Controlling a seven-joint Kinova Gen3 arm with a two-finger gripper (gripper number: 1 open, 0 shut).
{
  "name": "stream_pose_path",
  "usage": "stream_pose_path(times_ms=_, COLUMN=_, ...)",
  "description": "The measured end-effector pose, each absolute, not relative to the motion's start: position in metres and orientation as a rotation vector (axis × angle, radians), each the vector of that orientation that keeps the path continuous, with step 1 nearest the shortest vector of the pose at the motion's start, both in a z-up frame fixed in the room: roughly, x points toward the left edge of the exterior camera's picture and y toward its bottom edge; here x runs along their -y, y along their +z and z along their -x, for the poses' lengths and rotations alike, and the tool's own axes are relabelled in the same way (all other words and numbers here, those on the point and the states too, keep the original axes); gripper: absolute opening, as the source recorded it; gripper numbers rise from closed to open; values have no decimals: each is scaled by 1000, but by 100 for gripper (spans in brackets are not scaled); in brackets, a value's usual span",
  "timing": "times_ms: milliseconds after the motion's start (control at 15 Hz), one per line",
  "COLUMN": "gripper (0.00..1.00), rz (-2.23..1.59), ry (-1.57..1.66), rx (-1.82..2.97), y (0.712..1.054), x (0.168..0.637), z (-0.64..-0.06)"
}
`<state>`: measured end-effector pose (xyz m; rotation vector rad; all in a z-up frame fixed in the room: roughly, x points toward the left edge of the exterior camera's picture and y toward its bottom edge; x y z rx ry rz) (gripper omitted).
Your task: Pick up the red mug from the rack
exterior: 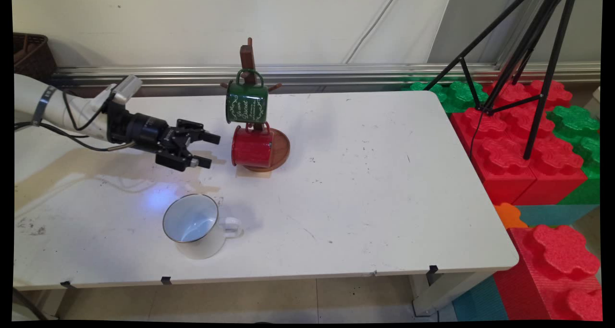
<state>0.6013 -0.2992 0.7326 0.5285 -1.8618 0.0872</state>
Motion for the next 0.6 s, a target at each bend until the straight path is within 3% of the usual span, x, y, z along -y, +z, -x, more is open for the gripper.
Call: stream_pose_path(times_ms=600, gripper=100, rz=-545, ry=92, rx=1837, y=718, x=317, z=-578)
